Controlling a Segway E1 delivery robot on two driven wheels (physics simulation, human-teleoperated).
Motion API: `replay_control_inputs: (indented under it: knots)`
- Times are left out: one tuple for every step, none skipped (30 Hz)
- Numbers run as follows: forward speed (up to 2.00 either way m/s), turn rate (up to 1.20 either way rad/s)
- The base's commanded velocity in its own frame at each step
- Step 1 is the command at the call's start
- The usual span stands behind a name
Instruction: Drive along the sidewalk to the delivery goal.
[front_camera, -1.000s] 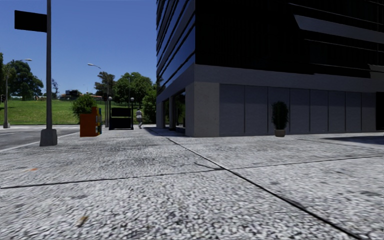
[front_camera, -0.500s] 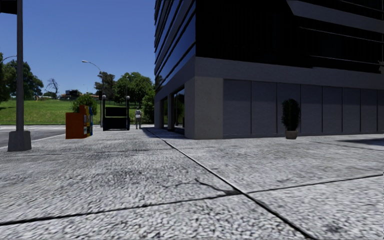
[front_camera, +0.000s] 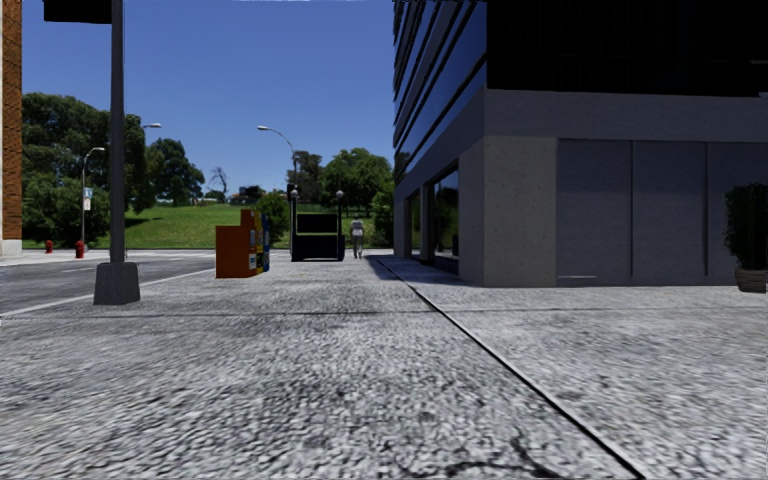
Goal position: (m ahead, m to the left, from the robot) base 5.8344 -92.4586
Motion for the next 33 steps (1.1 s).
replay_control_inputs:
  knots:
    - [2.00,0.00]
    - [2.00,0.00]
    - [2.00,0.00]
    - [2.00,0.00]
    - [2.00,0.00]
    - [2.00,0.00]
    - [2.00,0.00]
    - [2.00,0.00]
    - [2.00,0.00]
    - [2.00,0.00]
    - [2.00,0.00]
    - [2.00,0.00]
    - [2.00,0.00]
    - [2.00,0.00]
    - [2.00,0.04]
    - [2.00,0.51]
    - [2.00,0.74]
    - [2.00,0.91]
    - [2.00,0.94]
    - [2.00,0.94]
    - [2.00,0.50]
    - [2.00,0.04]
    - [2.00,0.00]
    - [2.00,0.00]
    - [2.00,0.00]
    - [2.00,0.00]
    - [2.00,0.00]
    - [2.00,0.00]
    - [2.00,0.00]
    - [2.00,0.00]
    - [2.00,0.00]
    - [2.00,0.00]
    - [2.00,0.00]
